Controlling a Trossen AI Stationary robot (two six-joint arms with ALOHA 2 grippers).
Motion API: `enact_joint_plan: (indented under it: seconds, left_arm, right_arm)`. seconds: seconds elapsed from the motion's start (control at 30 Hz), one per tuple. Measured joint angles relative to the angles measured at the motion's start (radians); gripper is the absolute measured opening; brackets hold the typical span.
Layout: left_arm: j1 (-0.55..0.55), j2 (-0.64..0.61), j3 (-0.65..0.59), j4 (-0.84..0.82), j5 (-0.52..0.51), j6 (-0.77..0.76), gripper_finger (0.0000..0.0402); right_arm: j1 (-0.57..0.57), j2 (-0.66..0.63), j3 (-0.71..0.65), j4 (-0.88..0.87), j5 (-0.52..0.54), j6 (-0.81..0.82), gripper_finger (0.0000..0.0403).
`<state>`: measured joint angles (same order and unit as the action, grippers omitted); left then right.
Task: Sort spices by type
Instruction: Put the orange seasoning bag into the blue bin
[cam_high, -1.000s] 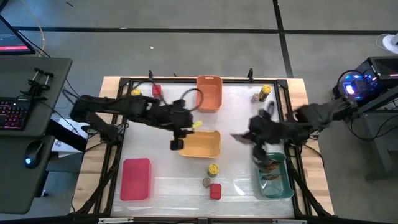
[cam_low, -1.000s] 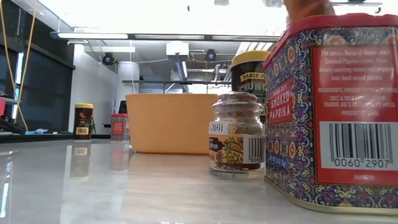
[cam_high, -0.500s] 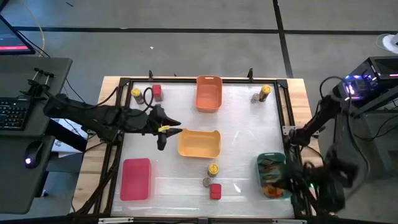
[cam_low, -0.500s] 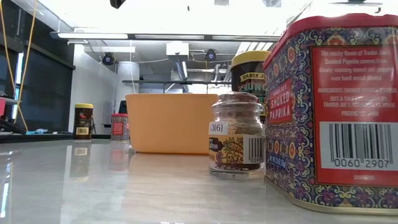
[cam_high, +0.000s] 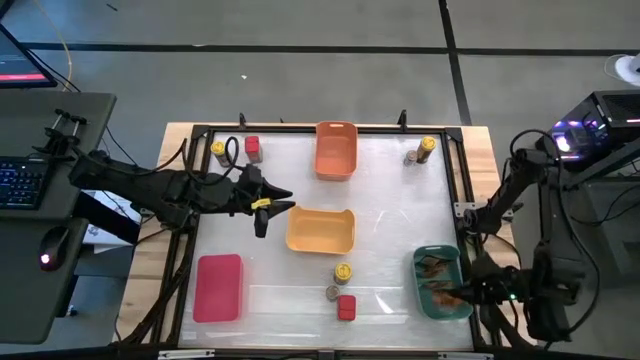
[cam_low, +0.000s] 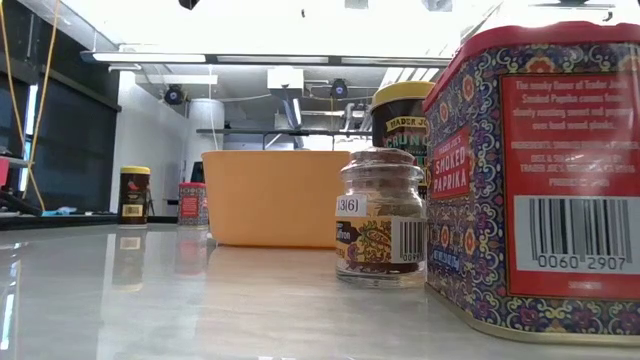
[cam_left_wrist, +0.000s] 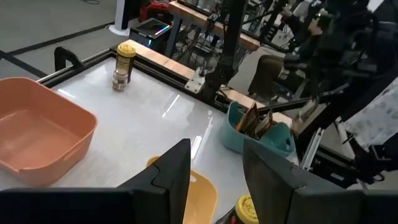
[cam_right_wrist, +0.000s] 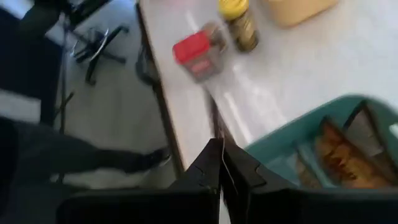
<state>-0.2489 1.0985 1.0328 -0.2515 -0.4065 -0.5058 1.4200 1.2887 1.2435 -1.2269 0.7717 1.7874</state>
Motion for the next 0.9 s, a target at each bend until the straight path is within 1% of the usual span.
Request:
enact_joint_plan:
  seconds: [0.07, 0.13, 0.4, 0.63, 0.77, 0.9]
  left_arm:
    - [0.000, 0.000, 0.000, 0.005, -0.002, -0.017, 0.0133]
    - [0.000, 0.000, 0.000, 0.005, -0.012, -0.031, 0.0133]
    - [0.000, 0.000, 0.000, 0.027, -0.052, -0.041, 0.0133]
    - [0.000, 0.000, 0.000, 0.026, -0.056, -0.044, 0.0133]
    - [0.000, 0.000, 0.000, 0.026, -0.060, -0.044, 0.0133]
    - [0.000, 0.000, 0.000, 0.026, -0.061, -0.058, 0.0133]
  right_arm:
    - [0.001, -0.016, -0.041, 0.068, -0.047, -0.053, 0.0000]
    - [0.003, -0.020, -0.082, 0.098, -0.064, -0.062, 0.0000]
    - [0.002, -0.030, -0.169, 0.110, -0.077, -0.087, 0.0000]
    - [0.001, -0.073, -0.297, 0.256, -0.080, -0.087, 0.0000]
    - [0.001, -0.088, -0.350, 0.278, -0.091, -0.087, 0.0000]
    - [0.001, -0.089, -0.377, 0.302, -0.101, -0.123, 0.0000]
